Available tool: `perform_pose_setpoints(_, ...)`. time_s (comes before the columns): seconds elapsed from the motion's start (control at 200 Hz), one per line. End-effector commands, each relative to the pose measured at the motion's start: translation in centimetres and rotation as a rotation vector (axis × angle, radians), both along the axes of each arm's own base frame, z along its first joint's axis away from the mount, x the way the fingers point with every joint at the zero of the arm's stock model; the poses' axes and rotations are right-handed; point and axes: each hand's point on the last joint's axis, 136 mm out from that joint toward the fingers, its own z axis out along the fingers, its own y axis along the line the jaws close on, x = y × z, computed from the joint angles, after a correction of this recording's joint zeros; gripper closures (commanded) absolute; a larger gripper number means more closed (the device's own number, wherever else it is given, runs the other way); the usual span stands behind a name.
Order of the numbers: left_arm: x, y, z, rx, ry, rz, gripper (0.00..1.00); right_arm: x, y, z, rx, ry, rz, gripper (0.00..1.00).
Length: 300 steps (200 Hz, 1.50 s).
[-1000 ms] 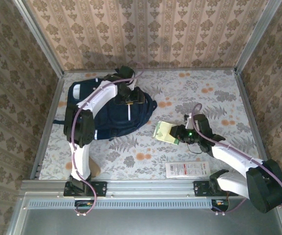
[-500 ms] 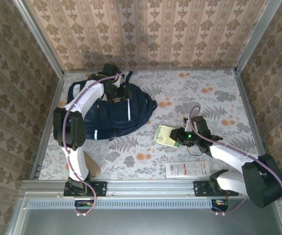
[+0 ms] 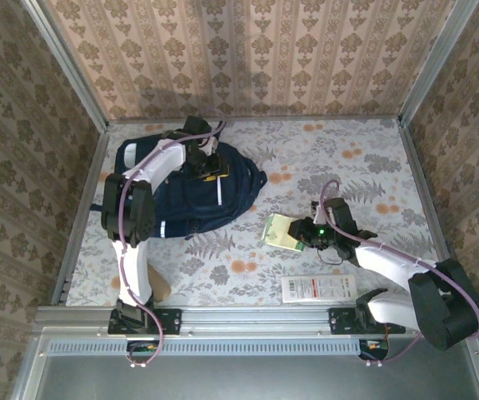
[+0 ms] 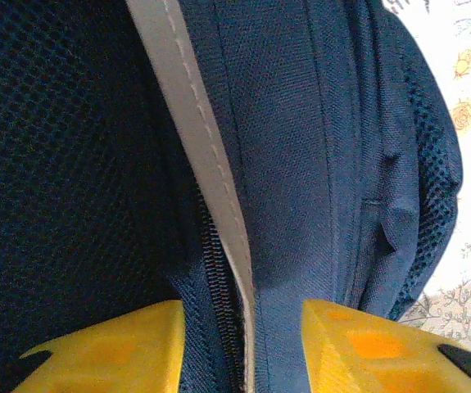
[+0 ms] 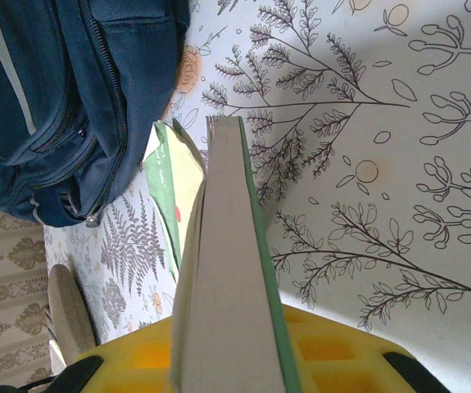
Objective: Pack books, pencil case, and school supplies into a backpack
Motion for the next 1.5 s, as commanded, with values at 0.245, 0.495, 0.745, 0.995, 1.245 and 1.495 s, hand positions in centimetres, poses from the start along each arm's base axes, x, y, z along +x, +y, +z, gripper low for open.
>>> perform_pose_setpoints(0.245, 0.8, -1.8, -0.7, 0.016, -0.002, -0.021, 0.71, 0.6, 0.2, 0.0, 0.009, -0.032, 0.003, 1.0)
perform_pose_setpoints(0.495, 0.1, -2.9, -1.5, 0.001, 0.039, -0.056, 1.0, 0.7, -1.0, 1.6, -0.033, -0.097, -0.031, 1.0)
perform_pose_setpoints(0.745, -2.9, -7.3, 7.7, -0.115, -0.131, -0.278, 1.0, 1.1, -4.2, 6.0, -0.129, -0.266, -0.153, 1.0)
perform_pose_setpoints(0.995, -6.8, -7.3, 19.7, -0.21, -0.359, -0.394, 1.0, 1.2, -7.8, 12.4, -0.232, -0.411, -0.304, 1.0)
perform_pose_setpoints(1.245, -11.6, -6.1, 28.2, -0.467, -0.517, -0.481, 1.0, 0.3, -6.9, 17.8, -0.072, -0.546, -0.299, 1.0)
perform_pose_setpoints(1.495, -12.1, -4.2, 32.0, -0.653, -0.597, -0.526, 1.0, 1.6, -1.1, 16.3, 0.2, -0.399, -0.126, 1.0)
